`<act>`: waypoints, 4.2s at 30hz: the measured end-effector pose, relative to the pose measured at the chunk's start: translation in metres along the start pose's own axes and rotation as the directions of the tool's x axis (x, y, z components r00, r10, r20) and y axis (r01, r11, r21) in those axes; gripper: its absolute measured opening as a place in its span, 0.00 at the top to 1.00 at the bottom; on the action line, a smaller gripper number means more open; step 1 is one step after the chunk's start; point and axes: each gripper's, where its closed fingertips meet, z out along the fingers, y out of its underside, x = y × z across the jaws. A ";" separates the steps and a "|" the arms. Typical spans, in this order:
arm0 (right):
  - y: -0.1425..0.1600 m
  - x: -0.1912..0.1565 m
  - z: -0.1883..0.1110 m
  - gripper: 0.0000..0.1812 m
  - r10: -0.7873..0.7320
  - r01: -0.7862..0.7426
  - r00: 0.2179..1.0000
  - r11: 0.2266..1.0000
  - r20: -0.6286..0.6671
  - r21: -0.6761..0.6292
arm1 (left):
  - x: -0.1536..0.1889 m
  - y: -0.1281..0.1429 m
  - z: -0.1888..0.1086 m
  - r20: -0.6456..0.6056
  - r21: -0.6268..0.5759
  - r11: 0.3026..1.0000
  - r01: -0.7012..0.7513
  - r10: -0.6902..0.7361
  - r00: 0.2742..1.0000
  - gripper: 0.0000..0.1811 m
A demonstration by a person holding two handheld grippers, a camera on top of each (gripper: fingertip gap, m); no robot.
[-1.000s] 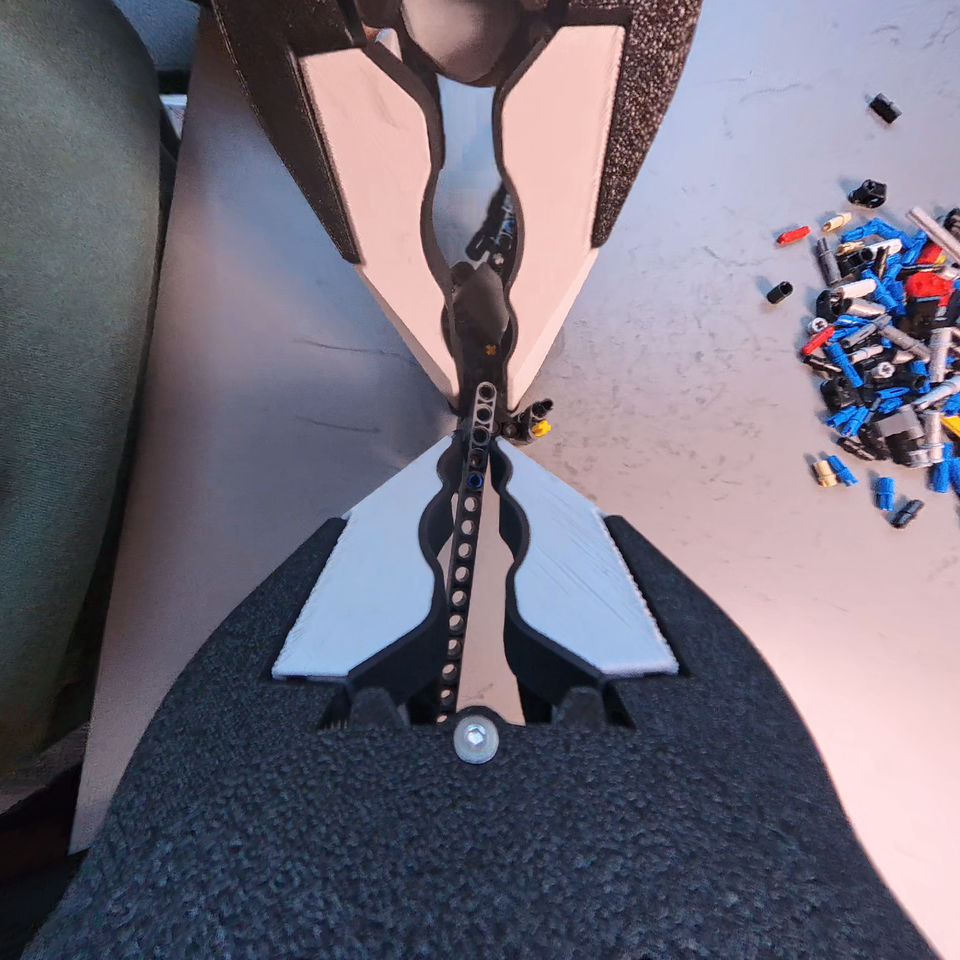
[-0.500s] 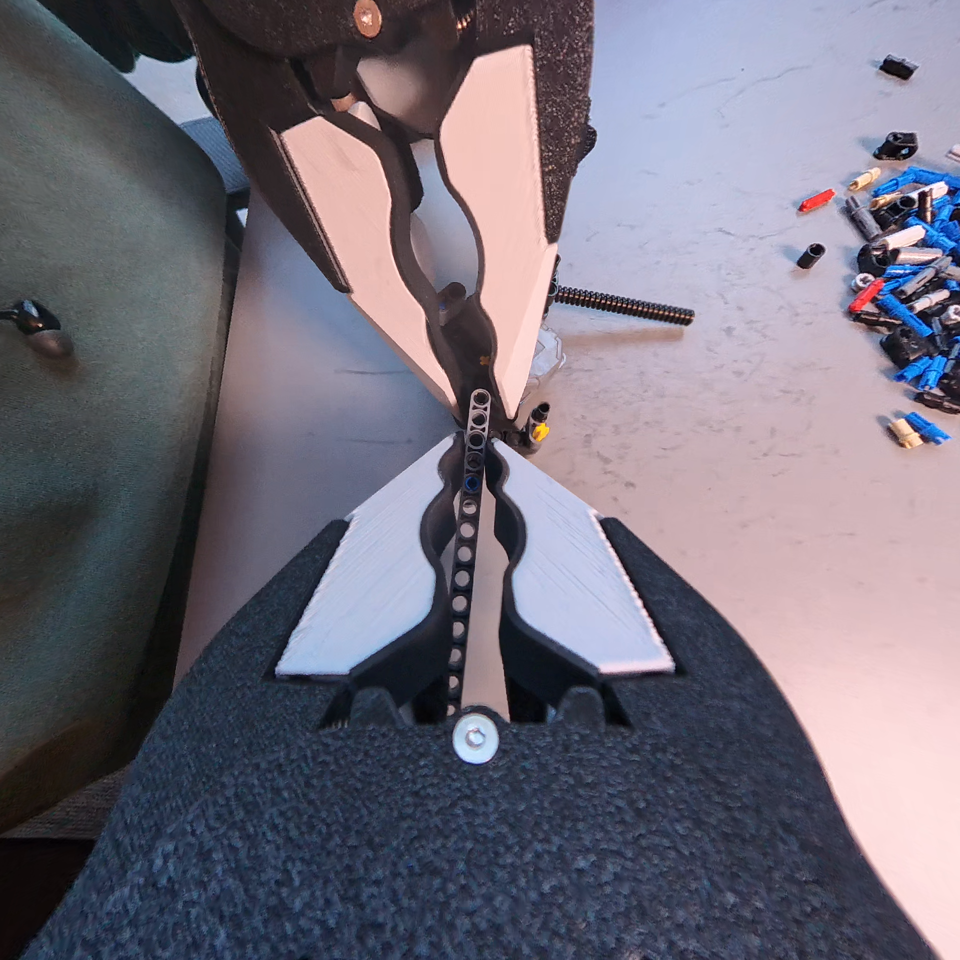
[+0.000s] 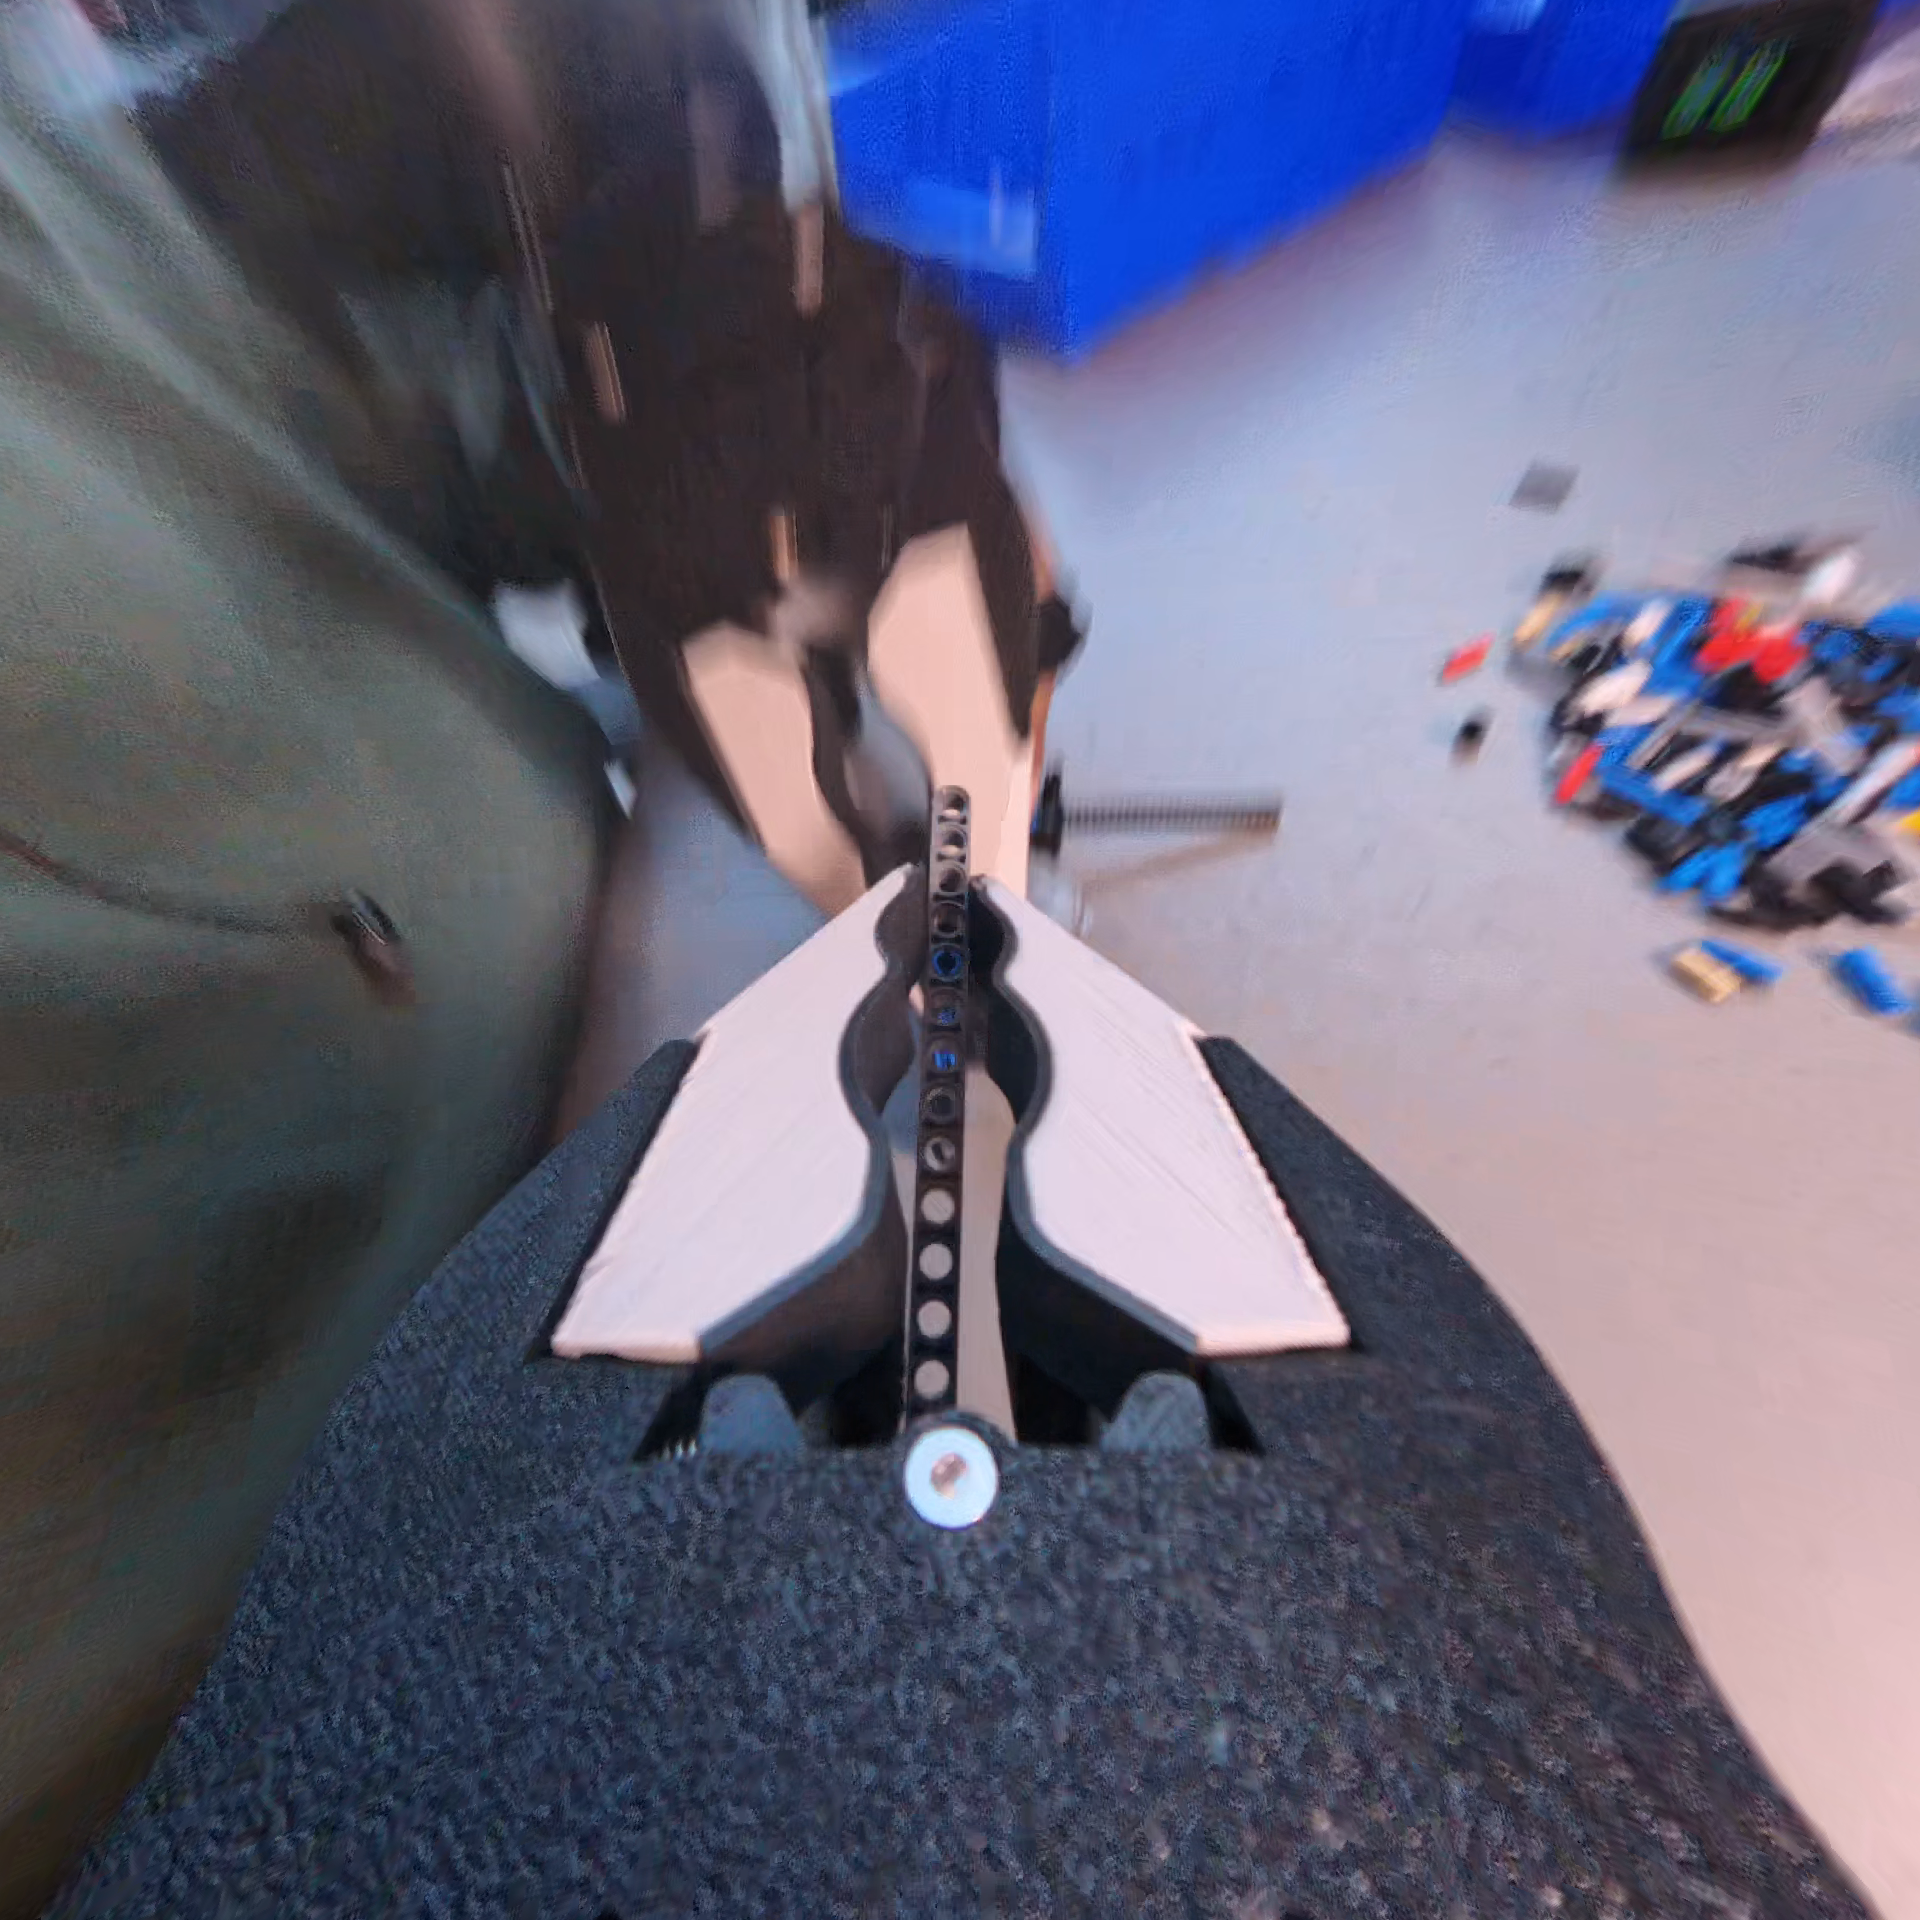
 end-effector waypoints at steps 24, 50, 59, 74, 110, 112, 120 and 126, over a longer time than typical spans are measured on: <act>-0.038 -0.008 -0.011 0.97 0.157 -0.183 0.971 0.974 0.179 0.137 | -0.037 -0.055 -0.095 -0.194 0.575 0.757 0.311 -0.243 0.950 0.88; -0.041 0.038 -0.025 0.77 -0.606 0.625 0.610 0.764 -0.510 -0.161 | -0.079 -0.033 -0.089 -0.661 0.438 0.293 0.850 -0.537 0.525 0.97; -0.035 0.058 -0.016 0.96 -0.761 0.695 0.344 0.600 -0.549 -0.396 | -0.088 -0.031 -0.094 -0.669 0.454 0.210 0.866 -0.561 0.487 0.96; -0.062 -0.050 -0.017 0.96 0.103 -0.295 0.843 0.909 0.528 0.294 | -0.011 -0.072 -0.140 -0.047 0.812 0.584 -0.002 0.068 0.997 0.83; -0.063 -0.020 -0.008 0.98 -0.375 0.394 0.919 0.894 -0.124 0.214 | -0.023 -0.069 -0.115 -0.084 0.720 0.688 0.095 -0.050 0.995 0.96; -0.062 -0.021 -0.007 0.98 -0.385 0.404 0.914 0.893 -0.128 0.200 | -0.022 -0.069 -0.114 -0.077 0.716 0.692 0.089 -0.048 0.996 0.96; -0.056 -0.021 -0.007 0.98 -0.409 0.425 0.904 0.894 -0.125 0.145 | -0.019 -0.066 -0.109 0.000 0.661 0.750 -0.002 0.004 1.000 0.96; -0.085 -0.017 -0.057 1.00 -0.371 0.407 0.912 0.874 -0.175 0.267 | -0.045 -0.029 -0.096 0.156 0.498 0.865 -0.059 -0.023 0.987 0.96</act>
